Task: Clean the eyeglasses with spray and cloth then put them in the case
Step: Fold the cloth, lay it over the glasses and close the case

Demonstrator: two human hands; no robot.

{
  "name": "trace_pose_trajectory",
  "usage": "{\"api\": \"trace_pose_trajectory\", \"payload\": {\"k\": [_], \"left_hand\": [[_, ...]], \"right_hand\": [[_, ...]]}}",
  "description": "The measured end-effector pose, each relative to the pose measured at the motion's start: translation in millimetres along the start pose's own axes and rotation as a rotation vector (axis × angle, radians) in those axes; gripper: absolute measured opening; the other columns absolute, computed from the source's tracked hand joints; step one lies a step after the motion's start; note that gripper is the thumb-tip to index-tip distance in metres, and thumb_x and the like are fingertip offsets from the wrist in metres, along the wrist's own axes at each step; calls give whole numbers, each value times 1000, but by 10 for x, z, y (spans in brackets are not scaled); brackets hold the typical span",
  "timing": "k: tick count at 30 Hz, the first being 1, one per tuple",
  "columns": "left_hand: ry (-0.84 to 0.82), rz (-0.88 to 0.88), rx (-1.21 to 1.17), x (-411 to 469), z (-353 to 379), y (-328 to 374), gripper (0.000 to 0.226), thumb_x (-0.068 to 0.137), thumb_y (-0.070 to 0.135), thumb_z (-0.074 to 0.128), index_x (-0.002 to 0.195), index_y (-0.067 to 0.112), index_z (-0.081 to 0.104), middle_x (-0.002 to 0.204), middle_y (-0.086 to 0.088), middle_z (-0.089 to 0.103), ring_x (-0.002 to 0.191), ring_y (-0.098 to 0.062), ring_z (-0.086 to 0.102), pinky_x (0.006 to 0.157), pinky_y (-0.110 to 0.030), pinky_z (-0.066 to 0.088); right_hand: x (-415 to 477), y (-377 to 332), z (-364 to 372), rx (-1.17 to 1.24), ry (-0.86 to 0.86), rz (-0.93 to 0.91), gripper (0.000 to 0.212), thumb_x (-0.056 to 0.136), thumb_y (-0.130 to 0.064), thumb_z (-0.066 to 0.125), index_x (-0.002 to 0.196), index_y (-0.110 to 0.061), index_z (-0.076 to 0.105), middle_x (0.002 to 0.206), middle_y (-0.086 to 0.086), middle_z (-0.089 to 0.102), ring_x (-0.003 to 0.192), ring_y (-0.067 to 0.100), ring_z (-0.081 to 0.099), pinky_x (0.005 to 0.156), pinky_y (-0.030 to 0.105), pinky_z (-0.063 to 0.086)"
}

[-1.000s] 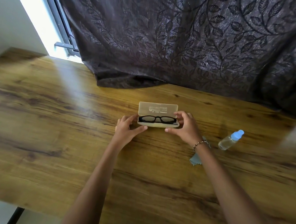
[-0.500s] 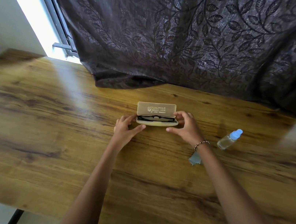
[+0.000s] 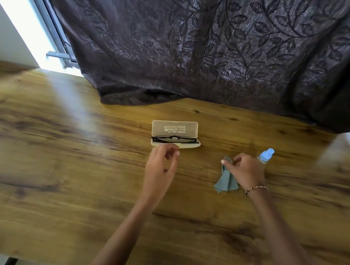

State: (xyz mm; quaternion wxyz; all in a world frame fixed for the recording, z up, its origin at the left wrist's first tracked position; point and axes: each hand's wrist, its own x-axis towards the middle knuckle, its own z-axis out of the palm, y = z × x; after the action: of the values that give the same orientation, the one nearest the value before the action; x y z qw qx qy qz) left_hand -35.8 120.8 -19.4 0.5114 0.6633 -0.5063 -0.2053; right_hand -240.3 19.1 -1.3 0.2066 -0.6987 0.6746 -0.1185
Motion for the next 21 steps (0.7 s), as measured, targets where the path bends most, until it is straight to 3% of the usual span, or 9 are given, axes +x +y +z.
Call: {"api": "trace_pose_trajectory", "payload": {"k": [3,6,9,11,14,17,19,21], "left_hand": [[-92,42,-2,-48,136,56,13,95,16,55,107,20,58,96,12,58,81,1,55,75,-15,47],[-194,-10,10,-36,232,65,19,94,17,57,113,18,59,104,9,59,87,1,58,78,-21,53],[-305,-55,-44,15,281,132,37,93,20,60,129,17,53,121,5,58,101,1,57,90,-21,51],[-362,-86,-113,61,301,199,45,93,26,61,135,16,48,126,4,55,109,-5,57,93,-20,49],[-426,-239,-251,148,307,342,51,91,31,61,137,14,46,123,5,57,111,-11,58,89,-21,51],[-393,-360,-445,208,287,419,31,91,30,62,120,19,60,112,4,65,106,-14,60,89,-25,50],[-371,-448,-569,228,256,422,25,90,35,62,111,22,66,108,2,69,106,-16,62,95,-32,49],[-365,-490,-655,243,218,412,29,91,40,59,110,21,70,108,-1,72,106,-19,64,97,-36,48]], "right_hand": [[-3,-9,41,106,-58,14,15,82,-23,73,90,-11,66,84,1,65,89,19,63,72,25,46],[-40,-72,-14,377,-112,31,12,85,-15,70,96,-14,66,91,-4,63,86,11,59,63,14,41],[-104,-167,-87,843,-253,78,12,87,-7,65,95,-16,64,95,1,67,89,15,64,70,21,54],[-144,-212,-122,1000,-314,87,13,88,-4,63,95,-15,65,97,5,68,93,18,65,79,30,57],[-201,-294,-169,1083,-386,52,14,89,-5,61,98,-14,67,94,3,70,90,16,67,82,33,57],[-234,-353,-194,1117,-403,51,14,91,-5,57,97,-14,67,90,2,70,83,14,67,76,30,57],[-252,-373,-214,1167,-423,62,12,91,-12,59,100,-12,67,91,4,70,83,15,67,77,32,56],[-269,-379,-233,1199,-450,39,26,86,-25,64,107,-9,67,94,5,72,84,16,68,75,33,56]]}}
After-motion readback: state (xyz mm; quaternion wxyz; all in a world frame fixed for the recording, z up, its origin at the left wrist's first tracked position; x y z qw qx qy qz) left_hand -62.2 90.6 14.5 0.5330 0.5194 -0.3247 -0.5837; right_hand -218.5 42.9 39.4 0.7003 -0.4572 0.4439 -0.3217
